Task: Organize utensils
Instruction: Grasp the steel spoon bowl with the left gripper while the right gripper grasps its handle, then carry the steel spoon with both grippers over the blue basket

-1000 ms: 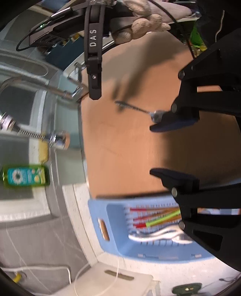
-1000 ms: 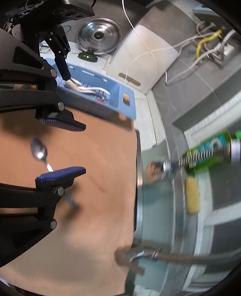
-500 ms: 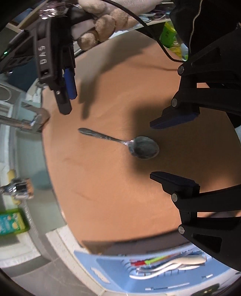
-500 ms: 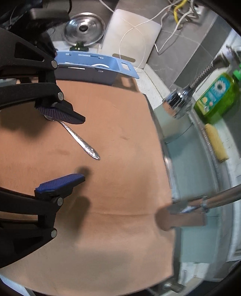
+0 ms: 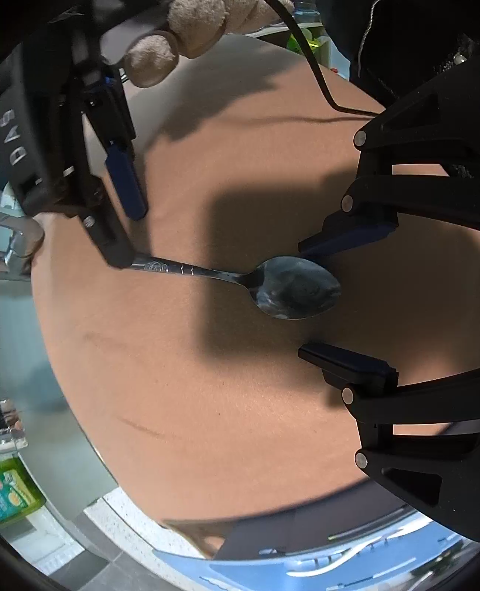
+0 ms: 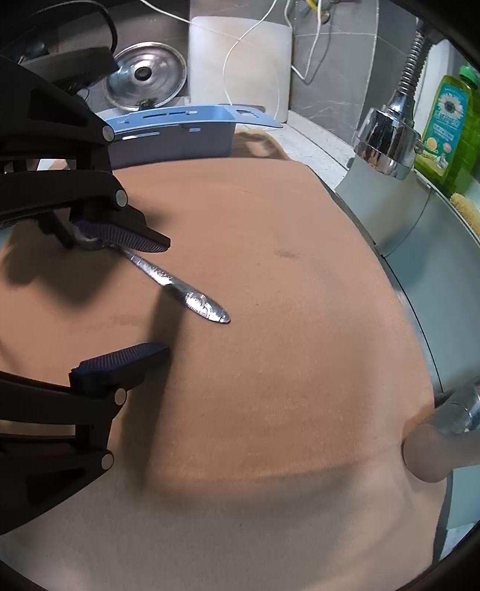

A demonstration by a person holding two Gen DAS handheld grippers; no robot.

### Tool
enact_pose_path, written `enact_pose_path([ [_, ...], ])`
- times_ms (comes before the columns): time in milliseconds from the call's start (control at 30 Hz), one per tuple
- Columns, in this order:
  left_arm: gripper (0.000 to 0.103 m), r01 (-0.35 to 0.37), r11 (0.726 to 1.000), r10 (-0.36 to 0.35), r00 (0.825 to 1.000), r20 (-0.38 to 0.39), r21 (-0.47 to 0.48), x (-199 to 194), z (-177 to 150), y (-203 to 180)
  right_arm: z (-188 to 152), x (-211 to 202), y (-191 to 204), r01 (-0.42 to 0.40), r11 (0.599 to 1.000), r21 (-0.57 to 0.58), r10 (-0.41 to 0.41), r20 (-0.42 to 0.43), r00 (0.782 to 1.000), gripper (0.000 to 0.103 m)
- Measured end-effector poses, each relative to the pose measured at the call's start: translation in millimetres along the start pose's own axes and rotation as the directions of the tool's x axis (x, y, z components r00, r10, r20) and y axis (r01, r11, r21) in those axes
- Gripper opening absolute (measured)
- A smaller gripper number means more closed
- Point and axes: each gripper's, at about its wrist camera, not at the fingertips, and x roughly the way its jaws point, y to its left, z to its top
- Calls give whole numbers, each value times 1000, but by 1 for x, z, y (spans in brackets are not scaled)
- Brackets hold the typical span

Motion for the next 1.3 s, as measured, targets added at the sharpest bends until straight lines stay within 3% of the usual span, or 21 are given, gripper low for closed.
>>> enact_pose_path([
  [333,47,30,999,-31,999,18,41,-3,1,-2,5,11,13,2,1000,16,-2,0,1000,47],
  [533,33,54,998,-54,998,30,24,-8,0,5,7,16,25,57,998,-8,-57,20,998,47],
  [600,33,94,996,-94,995,32,-9,-10,-2,10,7,16,27,59,998,-8,-59,21,998,47],
  [800,32,223,970,-219,974,49,-96,-14,-3,26,10,18,26,47,999,26,-47,25,999,43],
  [867,32,283,950,-276,959,64,-133,-15,-5,31,11,19,27,44,999,28,-45,30,999,41],
  [933,32,337,927,-328,941,79,-164,-15,-5,34,11,20,27,42,999,32,-43,32,999,37],
  [1033,32,361,917,-351,933,87,-173,-13,-4,46,11,20,23,42,998,43,-44,40,998,22],
  [1100,31,350,924,-341,937,81,-157,-14,2,43,11,20,19,38,998,59,-41,39,998,12],
  [1300,31,263,961,-258,964,60,-86,-16,4,21,12,21,15,4,996,84,-8,44,999,10],
])
